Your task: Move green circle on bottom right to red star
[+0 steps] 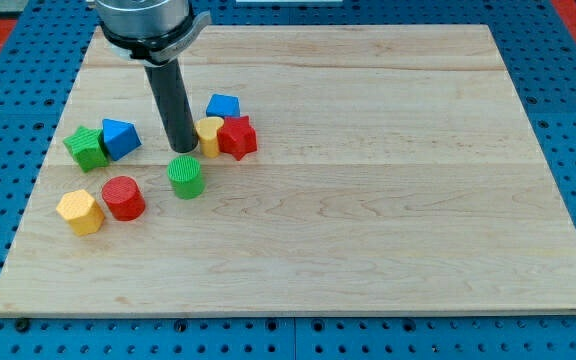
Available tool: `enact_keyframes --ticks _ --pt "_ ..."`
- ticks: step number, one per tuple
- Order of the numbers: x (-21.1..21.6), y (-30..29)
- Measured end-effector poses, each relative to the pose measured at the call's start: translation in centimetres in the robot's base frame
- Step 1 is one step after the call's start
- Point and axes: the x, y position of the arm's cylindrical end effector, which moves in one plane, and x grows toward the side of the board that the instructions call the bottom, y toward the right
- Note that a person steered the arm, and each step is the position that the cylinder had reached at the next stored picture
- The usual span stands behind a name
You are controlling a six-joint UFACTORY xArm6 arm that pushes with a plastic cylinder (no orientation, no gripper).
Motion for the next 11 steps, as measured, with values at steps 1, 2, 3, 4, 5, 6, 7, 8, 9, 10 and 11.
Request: enact_keyframes --ticks 1,2,3,4,5,6,7,8,9,10,11 --pt "0.4 -2.1" --pt "1.3 -7.0" --pt "5.2 -4.1" --pt "6.1 1.5" --pt "5.8 4.4" --pt "5.7 7.8" --pt "5.3 8.3" --pt "4.7 8.3" --pt "4.3 8.3" --pt "3.9 8.3" --pt "3.4 8.3"
